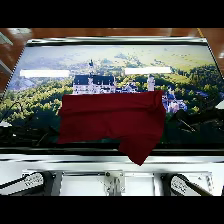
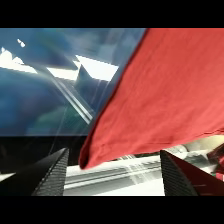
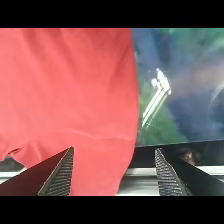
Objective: Fold the shirts.
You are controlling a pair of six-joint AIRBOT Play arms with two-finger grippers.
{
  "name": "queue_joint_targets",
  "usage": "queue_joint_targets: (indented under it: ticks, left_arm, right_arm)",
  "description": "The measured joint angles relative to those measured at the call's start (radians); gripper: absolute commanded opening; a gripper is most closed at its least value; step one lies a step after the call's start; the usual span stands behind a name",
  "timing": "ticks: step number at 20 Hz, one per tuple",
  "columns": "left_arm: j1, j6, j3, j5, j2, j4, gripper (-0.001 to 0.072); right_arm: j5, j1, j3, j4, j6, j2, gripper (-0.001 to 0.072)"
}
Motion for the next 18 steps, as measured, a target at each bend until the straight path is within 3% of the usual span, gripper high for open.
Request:
queue_joint_targets:
  ticks: [4, 6, 9, 15, 18]
  left_arm:
    - [-0.066, -0.021, -0.004, 0.005, -0.053, -0.026, 0.0621]
    - [-0.098, -0.028, -0.006, 0.034, -0.080, -0.048, 0.0225]
    - [-0.127, -0.044, -0.006, 0.100, -0.099, -0.084, 0.0041]
    - [-0.142, -0.019, -0.007, 0.086, -0.099, -0.124, 0.0041]
    - [-0.143, 0.002, -0.006, 0.058, -0.084, -0.132, 0.0041]
  right_arm:
    - [-0.002, -0.002, -0.003, 0.003, 0.000, 0.001, 0.0636]
    - [-0.002, -0.002, -0.003, 0.003, 0.003, 0.001, 0.0635]
    - [-0.002, -0.002, -0.006, -0.006, 0.006, 0.001, 0.0635]
    - [0.043, 0.010, -0.134, -0.051, -0.004, 0.015, 0.0636]
    - [-0.020, 0.055, -0.256, -0.031, -0.010, 0.045, 0.0636]
